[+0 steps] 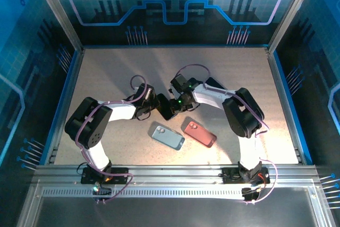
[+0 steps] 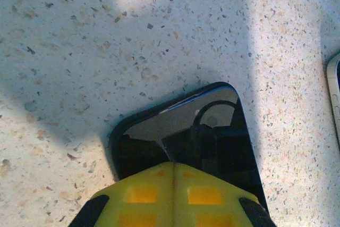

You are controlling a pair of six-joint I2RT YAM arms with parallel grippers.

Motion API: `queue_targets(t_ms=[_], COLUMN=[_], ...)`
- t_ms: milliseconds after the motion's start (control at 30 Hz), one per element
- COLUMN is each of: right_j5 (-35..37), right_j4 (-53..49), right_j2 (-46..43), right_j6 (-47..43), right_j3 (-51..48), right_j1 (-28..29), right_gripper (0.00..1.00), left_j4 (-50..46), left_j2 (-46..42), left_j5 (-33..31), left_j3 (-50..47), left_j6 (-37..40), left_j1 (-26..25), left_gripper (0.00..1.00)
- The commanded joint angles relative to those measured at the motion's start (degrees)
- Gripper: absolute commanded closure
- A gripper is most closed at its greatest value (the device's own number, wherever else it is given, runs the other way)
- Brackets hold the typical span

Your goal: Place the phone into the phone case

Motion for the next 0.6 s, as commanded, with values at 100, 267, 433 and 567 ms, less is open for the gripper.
queue_targets(t_ms=[100,267,433,567], right_j5=[-8.2,-10.3,-11.2,-12.5], right_j4=[0.1,2.6,5.9,7.1], right_j2=[-4.3,-10.9,-14.1,-13.8], right_j6=[-1.0,-0.8,0.5,0.6], right_j3=[-8.0,-9.5,-13.7,-14.7], right_j1=[-2.1,-4.7,-5.3,-5.6], right_gripper=[1.0,1.0,1.0,1.0], left_j4=[-7.8,-9.8,-9.2,-9.3], left_j2=[4.5,4.8,3.3,2.9], left_j5=[-0.4,-3.0,-3.6,-4.3], left_j3=[0.7,2.6,1.2,1.0], left_j6=[0.9,2.8,2.1,2.2], left_j1=[-1.9,-3.1,-3.4,-3.7], left_gripper=[1.0,1.0,1.0,1.0])
